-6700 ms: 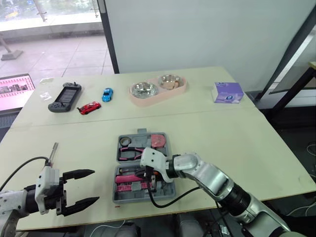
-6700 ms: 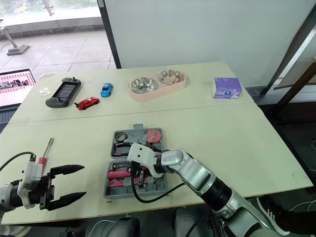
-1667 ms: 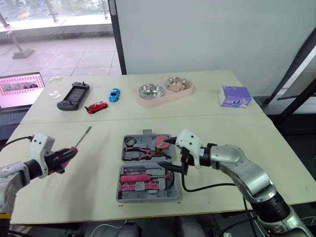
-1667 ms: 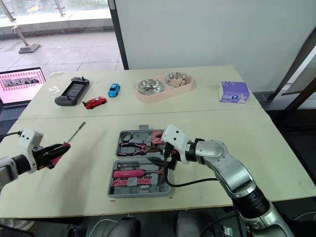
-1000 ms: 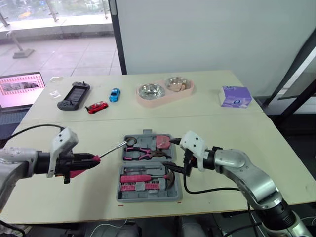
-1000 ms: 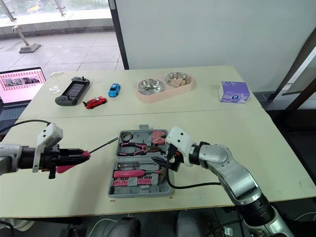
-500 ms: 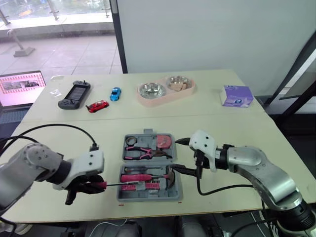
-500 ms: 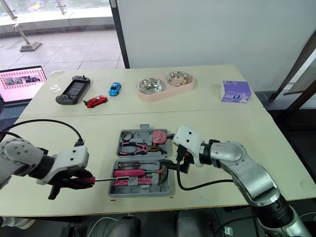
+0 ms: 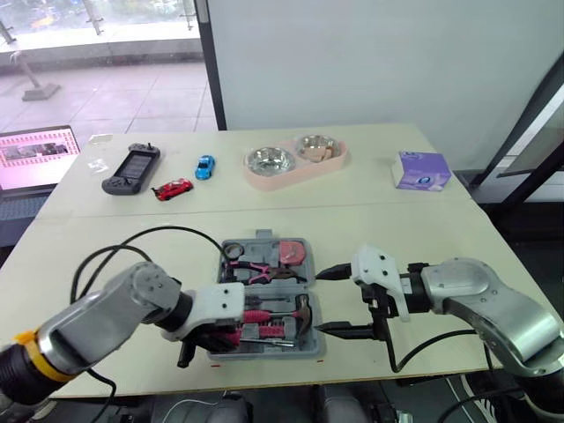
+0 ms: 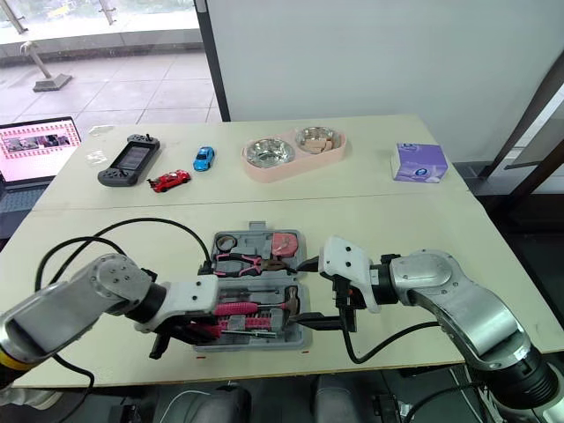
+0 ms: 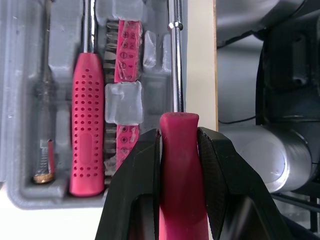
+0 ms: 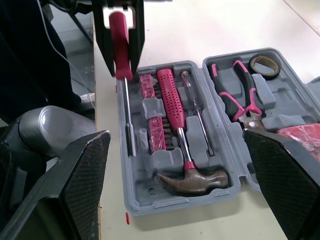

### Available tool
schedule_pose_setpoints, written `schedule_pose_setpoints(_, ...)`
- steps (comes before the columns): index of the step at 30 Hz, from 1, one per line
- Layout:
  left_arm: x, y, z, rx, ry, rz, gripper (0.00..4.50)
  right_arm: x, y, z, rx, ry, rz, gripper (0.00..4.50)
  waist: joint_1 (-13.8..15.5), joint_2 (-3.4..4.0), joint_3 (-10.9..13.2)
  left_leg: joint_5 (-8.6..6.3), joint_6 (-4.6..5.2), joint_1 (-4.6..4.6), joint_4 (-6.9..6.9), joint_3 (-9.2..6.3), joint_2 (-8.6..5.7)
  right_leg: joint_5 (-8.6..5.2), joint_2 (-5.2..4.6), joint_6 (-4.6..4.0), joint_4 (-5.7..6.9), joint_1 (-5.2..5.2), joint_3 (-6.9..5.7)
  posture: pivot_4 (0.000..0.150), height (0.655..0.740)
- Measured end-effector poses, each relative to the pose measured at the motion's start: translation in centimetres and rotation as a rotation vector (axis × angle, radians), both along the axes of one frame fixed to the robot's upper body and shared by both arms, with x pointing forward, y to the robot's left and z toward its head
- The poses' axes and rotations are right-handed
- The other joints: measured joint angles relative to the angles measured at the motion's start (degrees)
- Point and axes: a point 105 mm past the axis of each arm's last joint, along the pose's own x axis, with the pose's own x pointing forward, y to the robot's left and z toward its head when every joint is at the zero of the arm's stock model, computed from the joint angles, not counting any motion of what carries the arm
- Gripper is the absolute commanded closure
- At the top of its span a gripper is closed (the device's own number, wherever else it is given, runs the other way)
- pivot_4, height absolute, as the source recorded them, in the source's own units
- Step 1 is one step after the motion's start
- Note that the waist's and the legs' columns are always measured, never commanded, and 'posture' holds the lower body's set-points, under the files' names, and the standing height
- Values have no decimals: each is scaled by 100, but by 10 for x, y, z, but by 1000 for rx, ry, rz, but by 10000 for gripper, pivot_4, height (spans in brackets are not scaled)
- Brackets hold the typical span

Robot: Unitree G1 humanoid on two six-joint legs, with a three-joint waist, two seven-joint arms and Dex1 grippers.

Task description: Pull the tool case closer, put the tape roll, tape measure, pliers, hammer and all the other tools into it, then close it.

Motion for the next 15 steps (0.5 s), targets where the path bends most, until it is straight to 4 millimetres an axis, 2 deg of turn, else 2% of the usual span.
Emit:
schedule_pose_setpoints(5, 0, -11, -12, 0, -2, 26, 39071, -1, 0, -2, 2, 17, -2, 0, 2, -1, 0, 0, 0, 0, 1, 0, 0, 0, 0, 1, 0, 1, 0, 1500, 7360)
schedule_pose_setpoints(15, 0, -24, -19, -31, -5, 33, 39071, -4, -2, -2, -12, 29, 13, 0, 12, -1, 0, 0, 0, 0, 4, 0, 0, 0, -1, 1, 0, 2, 1, 1500, 7360)
